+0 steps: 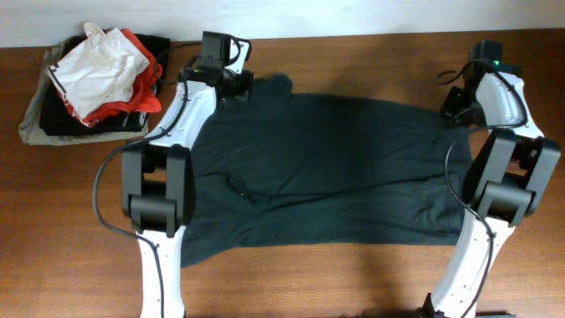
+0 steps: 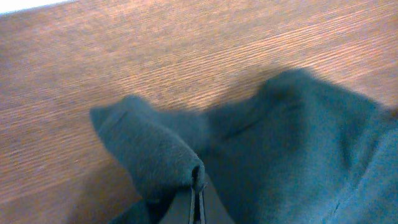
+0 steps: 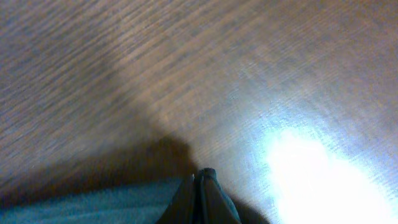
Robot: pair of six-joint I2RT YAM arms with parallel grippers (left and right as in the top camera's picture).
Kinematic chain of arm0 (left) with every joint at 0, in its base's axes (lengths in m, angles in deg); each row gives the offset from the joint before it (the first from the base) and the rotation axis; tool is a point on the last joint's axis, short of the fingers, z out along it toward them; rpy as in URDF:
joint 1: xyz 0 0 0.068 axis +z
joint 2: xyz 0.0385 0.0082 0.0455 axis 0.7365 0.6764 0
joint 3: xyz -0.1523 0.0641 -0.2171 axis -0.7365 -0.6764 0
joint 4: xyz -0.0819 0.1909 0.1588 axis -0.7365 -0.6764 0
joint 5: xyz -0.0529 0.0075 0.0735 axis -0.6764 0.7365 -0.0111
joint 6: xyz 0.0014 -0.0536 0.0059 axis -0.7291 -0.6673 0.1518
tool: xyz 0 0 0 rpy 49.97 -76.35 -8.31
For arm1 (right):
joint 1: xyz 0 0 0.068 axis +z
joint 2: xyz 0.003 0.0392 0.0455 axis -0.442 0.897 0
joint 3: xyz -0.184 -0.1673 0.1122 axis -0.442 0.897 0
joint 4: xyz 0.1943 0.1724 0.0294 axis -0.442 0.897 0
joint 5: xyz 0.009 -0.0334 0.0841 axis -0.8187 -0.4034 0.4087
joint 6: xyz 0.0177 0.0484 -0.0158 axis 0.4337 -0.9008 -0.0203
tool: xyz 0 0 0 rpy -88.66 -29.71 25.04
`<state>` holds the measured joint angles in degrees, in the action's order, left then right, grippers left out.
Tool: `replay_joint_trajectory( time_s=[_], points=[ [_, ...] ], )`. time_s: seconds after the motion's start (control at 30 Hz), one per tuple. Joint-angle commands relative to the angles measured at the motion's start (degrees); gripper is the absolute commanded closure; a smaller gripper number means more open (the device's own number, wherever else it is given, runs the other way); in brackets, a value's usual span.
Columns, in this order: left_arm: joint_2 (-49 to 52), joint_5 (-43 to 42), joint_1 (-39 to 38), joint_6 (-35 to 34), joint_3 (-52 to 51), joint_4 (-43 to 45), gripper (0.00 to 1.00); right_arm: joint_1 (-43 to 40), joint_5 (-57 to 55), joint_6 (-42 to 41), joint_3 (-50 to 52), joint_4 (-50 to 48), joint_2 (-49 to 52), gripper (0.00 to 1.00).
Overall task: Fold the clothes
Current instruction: 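Fold the top edge down toward the hem with both grippers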
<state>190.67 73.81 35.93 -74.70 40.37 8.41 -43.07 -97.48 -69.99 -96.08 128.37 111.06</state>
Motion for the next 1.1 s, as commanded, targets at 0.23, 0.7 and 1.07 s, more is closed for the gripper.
replay_joint_trajectory(
  time_s=[0.23, 0.7, 1.07],
  points=[
    [-12.72, 5.2, 0.31, -2.47, -0.11, -18.47, 1.0, -0.15, 1.42, -7.21, 0.24, 11.65, -13.07, 0.96],
    [-16.57, 5.4, 2.75, -5.84, -0.11, -41.9, 1.0, 0.11, 1.01, -12.0, 0.33, 29.16, -20.7, 0.96],
    [-17.42, 7.93, 2.73, -4.55, -2.8, -50.97, 1.0, 1.18, -4.2, -11.17, 6.45, 33.07, -25.75, 0.96]
  ],
)
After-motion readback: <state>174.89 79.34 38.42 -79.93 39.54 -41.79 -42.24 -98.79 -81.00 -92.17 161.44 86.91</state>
